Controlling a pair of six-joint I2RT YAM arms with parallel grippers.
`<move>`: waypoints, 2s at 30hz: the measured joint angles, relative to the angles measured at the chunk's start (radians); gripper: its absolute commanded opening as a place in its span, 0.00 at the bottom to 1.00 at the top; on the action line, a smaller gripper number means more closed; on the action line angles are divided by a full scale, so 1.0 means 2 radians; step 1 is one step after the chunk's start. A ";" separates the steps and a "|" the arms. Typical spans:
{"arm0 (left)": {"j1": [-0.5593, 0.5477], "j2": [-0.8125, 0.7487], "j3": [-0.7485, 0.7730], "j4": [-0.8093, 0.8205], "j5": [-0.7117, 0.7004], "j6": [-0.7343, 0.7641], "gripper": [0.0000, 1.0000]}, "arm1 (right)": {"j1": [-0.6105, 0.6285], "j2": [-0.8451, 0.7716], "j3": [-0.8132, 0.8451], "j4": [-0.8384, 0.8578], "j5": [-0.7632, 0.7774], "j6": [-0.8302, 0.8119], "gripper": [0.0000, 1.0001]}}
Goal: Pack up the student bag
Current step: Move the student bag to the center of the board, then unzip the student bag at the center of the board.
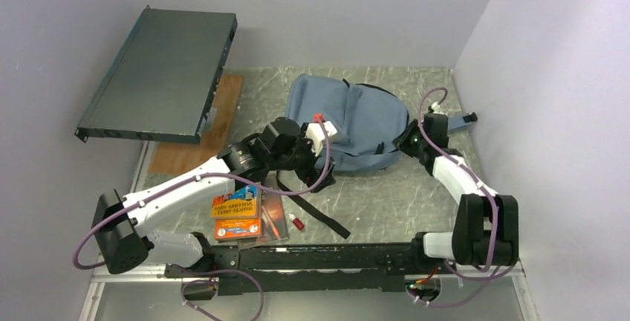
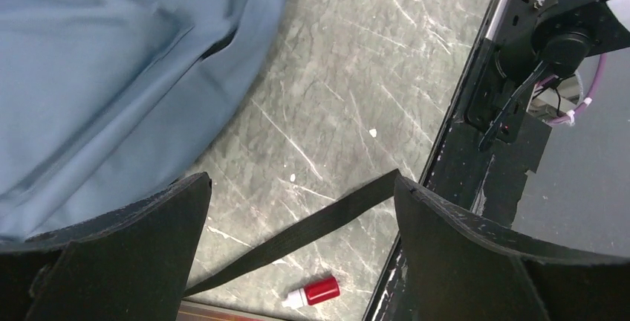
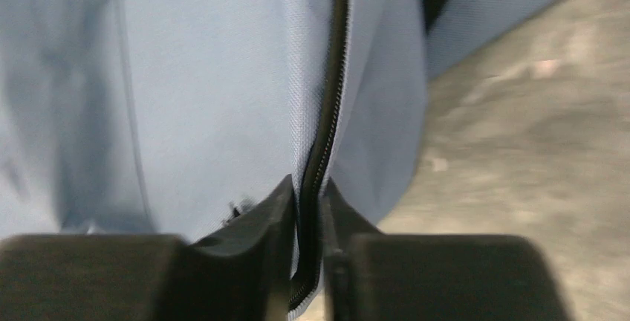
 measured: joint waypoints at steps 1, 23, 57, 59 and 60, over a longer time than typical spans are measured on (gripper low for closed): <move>-0.001 0.003 0.000 -0.002 -0.003 -0.004 0.99 | -0.006 -0.001 0.009 -0.022 0.011 -0.010 0.44; 0.000 -0.083 -0.008 0.006 -0.200 -0.033 0.99 | 0.145 0.211 0.334 -0.149 0.066 -0.090 0.72; 0.160 0.116 0.034 0.005 0.005 -0.190 0.94 | 0.142 0.186 0.237 -0.111 -0.072 -0.271 0.00; 0.164 0.163 0.074 -0.012 0.014 -0.200 0.93 | 0.132 0.185 0.237 -0.107 -0.096 -0.272 0.00; 0.165 0.178 0.091 -0.019 0.014 -0.202 0.92 | 0.127 0.185 0.236 -0.105 -0.109 -0.272 0.00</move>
